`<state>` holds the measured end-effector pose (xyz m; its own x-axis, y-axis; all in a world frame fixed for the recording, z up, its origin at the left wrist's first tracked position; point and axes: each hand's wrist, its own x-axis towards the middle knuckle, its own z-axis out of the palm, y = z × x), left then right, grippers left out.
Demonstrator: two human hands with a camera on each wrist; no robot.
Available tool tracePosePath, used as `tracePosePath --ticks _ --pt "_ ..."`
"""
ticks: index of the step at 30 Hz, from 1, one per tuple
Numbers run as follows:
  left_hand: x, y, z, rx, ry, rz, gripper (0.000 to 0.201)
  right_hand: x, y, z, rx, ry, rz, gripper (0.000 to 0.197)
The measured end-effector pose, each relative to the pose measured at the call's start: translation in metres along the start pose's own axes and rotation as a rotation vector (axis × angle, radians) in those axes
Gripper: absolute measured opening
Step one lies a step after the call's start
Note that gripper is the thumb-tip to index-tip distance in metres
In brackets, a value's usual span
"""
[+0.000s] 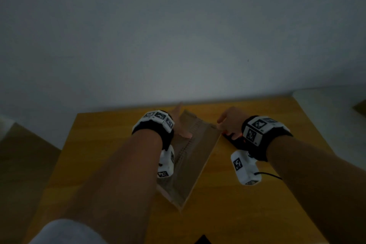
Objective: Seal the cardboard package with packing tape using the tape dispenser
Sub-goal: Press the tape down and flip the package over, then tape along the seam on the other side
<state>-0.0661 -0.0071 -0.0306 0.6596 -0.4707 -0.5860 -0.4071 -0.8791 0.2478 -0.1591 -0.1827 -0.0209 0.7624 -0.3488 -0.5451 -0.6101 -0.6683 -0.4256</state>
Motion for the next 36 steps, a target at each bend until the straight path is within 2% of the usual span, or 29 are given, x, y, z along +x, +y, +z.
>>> tracePosePath --ticks 3,5,8,11,15,17,22,25,28,30,32,35,36 --pt "0.0 0.014 -0.004 0.04 0.016 0.125 0.086 -0.002 0.004 -0.002 0.105 -0.04 0.077 0.029" --pt "0.003 0.021 -0.005 0.094 0.012 0.132 0.069 0.003 0.009 -0.004 0.081 -0.028 0.086 0.032" --pt "0.013 0.021 -0.007 0.107 0.014 0.08 0.061 0.015 0.021 -0.011 0.146 0.063 0.103 0.027" --pt "0.023 0.019 -0.012 0.042 0.121 0.016 0.027 0.023 0.038 -0.016 0.12 0.123 0.146 0.027" --pt "0.029 0.032 -0.019 -0.082 0.089 0.013 0.042 0.033 0.061 -0.016 -0.059 0.163 0.14 0.038" --pt "0.03 0.04 -0.017 -0.153 0.055 0.033 0.058 0.039 0.07 -0.012 -0.147 0.147 0.151 0.038" --pt "0.038 0.038 -0.008 -0.22 -0.016 -0.044 0.061 0.053 0.077 0.005 -0.273 -0.01 0.276 0.04" --pt "0.038 0.039 -0.008 -0.245 -0.017 -0.065 0.059 0.062 0.082 0.015 -0.396 -0.156 0.249 0.04" --pt "0.041 0.04 -0.008 -0.246 -0.023 -0.08 0.058 0.072 0.091 0.021 -0.386 -0.179 0.254 0.077" --pt "0.041 0.04 -0.009 -0.248 -0.035 -0.087 0.056 0.075 0.093 0.023 -0.368 -0.164 0.224 0.082" --pt "0.041 0.041 -0.009 -0.246 -0.033 -0.091 0.055 0.073 0.093 0.021 -0.338 -0.103 0.207 0.067" --pt "0.037 0.045 -0.011 -0.231 -0.045 -0.083 0.055 0.067 0.09 0.012 -0.29 -0.045 0.202 0.026" --pt "0.036 0.046 -0.012 -0.236 -0.054 -0.073 0.055 0.065 0.088 0.008 -0.283 -0.03 0.21 0.021"
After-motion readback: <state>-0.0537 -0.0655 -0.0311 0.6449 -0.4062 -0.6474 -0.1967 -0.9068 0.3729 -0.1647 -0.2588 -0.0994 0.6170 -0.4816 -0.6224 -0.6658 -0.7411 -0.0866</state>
